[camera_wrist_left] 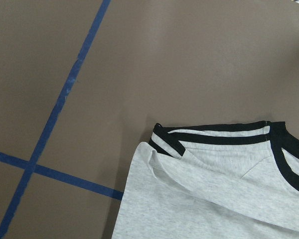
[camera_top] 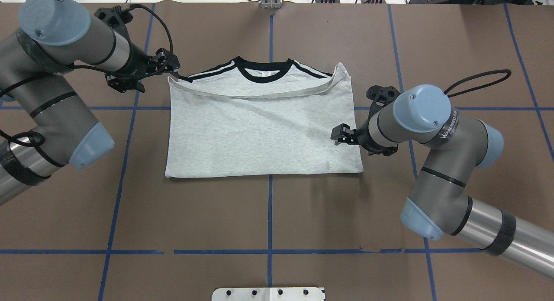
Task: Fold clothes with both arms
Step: 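Move the right gripper down to the folded shirt's side edge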
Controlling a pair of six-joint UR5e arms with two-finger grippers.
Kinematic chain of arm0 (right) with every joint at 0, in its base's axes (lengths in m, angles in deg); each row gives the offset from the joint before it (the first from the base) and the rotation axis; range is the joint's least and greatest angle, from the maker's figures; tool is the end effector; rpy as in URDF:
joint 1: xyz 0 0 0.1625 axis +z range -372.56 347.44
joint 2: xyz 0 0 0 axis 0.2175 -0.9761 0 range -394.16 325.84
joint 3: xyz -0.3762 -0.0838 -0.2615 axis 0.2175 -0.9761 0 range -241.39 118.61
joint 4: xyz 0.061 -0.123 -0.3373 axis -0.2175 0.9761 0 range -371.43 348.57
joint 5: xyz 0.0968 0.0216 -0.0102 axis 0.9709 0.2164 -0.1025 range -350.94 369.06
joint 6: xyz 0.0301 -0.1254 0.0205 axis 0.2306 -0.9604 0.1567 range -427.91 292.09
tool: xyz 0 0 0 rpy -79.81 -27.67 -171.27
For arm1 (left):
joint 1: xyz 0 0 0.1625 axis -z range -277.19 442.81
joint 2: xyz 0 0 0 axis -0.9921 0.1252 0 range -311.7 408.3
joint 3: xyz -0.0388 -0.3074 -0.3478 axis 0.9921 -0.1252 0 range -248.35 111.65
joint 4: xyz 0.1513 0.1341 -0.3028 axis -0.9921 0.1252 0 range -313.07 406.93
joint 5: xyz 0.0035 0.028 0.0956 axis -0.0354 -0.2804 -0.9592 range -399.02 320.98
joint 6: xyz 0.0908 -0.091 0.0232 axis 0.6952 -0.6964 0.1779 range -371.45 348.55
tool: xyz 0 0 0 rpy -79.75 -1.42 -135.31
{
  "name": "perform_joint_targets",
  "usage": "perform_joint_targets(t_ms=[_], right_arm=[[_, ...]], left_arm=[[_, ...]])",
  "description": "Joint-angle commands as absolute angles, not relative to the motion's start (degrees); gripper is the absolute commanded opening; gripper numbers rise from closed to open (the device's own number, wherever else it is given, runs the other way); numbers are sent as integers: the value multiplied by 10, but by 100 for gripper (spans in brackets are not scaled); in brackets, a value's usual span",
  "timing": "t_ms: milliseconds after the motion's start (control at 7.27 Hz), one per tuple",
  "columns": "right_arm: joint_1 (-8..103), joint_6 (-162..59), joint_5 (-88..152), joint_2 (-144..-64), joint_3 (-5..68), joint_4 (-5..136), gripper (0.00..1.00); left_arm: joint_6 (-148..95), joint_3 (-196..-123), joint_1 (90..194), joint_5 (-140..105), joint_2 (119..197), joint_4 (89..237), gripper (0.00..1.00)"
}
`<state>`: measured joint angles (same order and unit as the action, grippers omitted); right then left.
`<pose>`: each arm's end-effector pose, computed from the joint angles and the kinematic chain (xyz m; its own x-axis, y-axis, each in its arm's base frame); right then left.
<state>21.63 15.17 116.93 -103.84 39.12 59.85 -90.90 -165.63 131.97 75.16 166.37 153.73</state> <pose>-0.4538 -0.4210 0.4304 0.5740 0.2513 0.7794 -0.2746 0.9557 -0.1059 0.3652 -0.5445 0.3719 0.4821 -0.3024 -0.8223 0.3971 0.9120 -0.1025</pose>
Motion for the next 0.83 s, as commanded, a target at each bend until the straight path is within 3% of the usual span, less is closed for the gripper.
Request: perform_joint_targets(t_ms=[0, 688], right_arm=[[202, 151, 1152, -1044, 390, 607, 100], [187, 151, 1135, -1040, 386, 632, 85]], left_arm=[[-910, -1664, 1319, 752, 1663, 1536, 100], [-909, -1665, 1318, 748, 1658, 1538, 100]])
